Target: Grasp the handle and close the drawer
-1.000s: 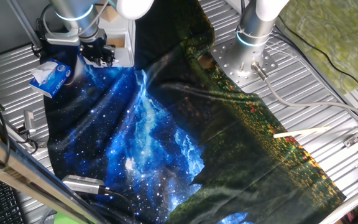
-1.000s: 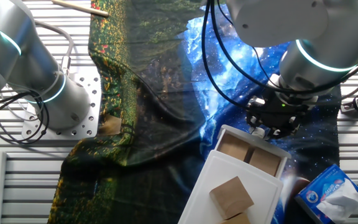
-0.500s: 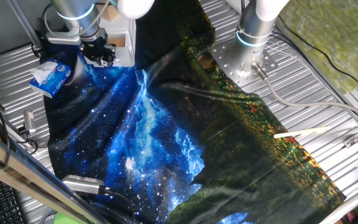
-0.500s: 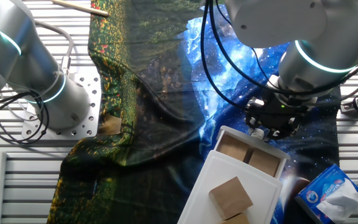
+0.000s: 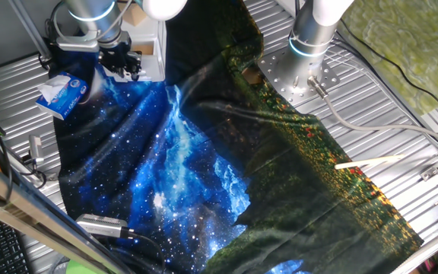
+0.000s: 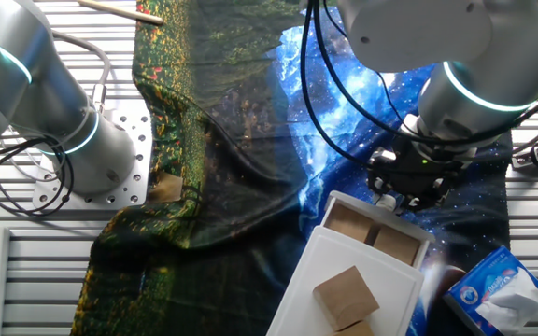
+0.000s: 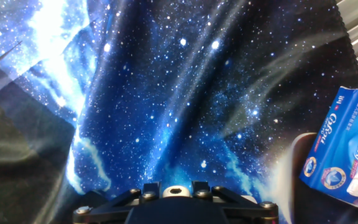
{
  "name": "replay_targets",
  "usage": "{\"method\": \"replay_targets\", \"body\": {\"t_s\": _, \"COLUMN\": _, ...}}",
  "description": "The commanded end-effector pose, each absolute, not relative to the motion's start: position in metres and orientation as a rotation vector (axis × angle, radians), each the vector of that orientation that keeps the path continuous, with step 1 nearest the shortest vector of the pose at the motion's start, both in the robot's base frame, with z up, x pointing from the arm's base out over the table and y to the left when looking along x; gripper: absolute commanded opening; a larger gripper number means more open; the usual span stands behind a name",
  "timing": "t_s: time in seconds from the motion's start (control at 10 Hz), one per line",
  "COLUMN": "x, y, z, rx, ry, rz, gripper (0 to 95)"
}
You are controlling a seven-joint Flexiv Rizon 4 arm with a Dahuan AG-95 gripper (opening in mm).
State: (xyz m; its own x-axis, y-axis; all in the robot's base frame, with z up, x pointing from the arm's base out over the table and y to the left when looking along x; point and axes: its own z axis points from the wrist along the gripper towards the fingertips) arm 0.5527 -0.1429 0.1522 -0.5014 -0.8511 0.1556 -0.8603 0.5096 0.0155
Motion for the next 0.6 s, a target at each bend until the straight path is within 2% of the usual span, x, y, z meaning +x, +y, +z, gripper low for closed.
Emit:
{"method": "replay_targets", "body": {"t_s": 0.1, "x": 0.5518, "y": -0.1435, "z": 0.1519, "rx": 1.485, "ry": -2.604, "rz": 0.099, "gripper": 0.0}}
{"method": "replay_targets", "body": {"t_s": 0.6, "x": 0.5453, "y": -0.1458, "z": 0.1482, "rx": 1.491, "ry": -2.607, "rz": 0.109, "gripper": 0.0}}
